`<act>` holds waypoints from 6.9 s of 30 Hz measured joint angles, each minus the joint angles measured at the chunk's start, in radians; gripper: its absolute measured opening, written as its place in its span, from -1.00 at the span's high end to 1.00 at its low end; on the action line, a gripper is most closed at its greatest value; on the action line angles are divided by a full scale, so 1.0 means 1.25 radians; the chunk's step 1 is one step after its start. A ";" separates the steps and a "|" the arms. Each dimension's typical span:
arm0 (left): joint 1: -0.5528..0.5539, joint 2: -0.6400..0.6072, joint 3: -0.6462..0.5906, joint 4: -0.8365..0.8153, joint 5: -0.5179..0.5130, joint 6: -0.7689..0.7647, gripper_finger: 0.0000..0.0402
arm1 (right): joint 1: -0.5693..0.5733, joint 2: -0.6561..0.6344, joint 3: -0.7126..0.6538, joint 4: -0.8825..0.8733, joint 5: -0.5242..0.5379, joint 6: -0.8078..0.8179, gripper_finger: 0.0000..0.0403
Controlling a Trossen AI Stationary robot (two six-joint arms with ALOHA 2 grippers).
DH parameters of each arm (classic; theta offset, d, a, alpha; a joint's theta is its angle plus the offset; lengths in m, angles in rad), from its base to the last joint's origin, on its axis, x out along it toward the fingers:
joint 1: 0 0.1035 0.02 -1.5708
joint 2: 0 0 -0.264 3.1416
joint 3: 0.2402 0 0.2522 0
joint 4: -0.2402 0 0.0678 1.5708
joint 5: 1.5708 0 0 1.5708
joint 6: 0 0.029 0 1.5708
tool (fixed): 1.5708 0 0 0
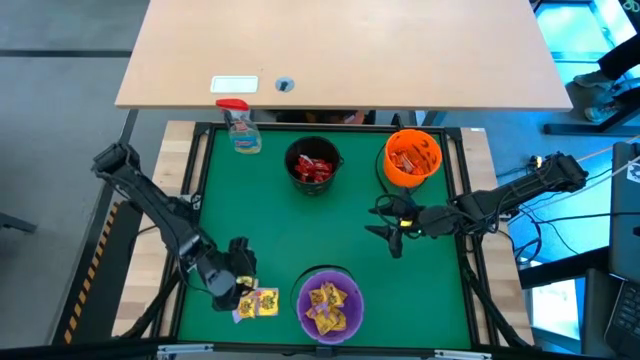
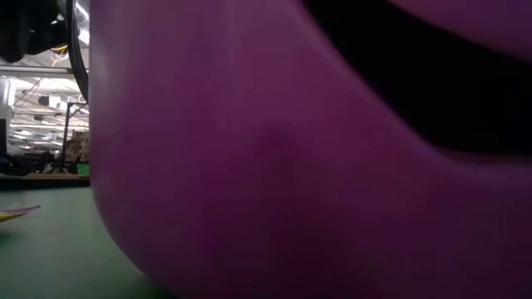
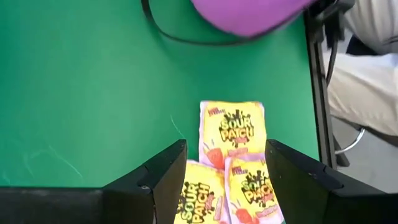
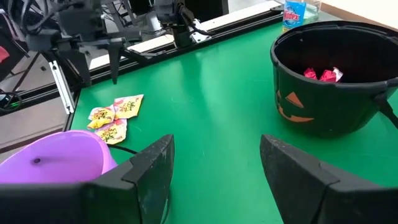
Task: Sort candy
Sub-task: Put the yellow candy into the violet bucket
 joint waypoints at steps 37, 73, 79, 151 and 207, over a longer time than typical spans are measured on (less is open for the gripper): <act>-0.110 0.301 0.001 0.080 0.122 -0.207 0.30 | 0.000 0.000 0.000 -0.006 0.000 0.005 -0.17; -0.045 0.300 0.284 -0.283 0.107 -0.135 0.98 | 0.000 0.000 0.000 -0.007 -0.022 0.015 -0.17; -0.045 0.300 0.372 -0.402 0.040 -0.120 0.98 | 0.000 0.000 0.000 -0.007 -0.022 0.014 -0.17; 0.228 0.306 0.305 0.338 0.200 0.506 0.15 | 0.000 0.000 0.000 -0.011 0.015 0.002 -0.17; -0.044 0.273 0.075 -0.100 0.067 -0.003 0.09 | 0.000 0.000 0.000 -0.008 -0.021 0.071 -0.17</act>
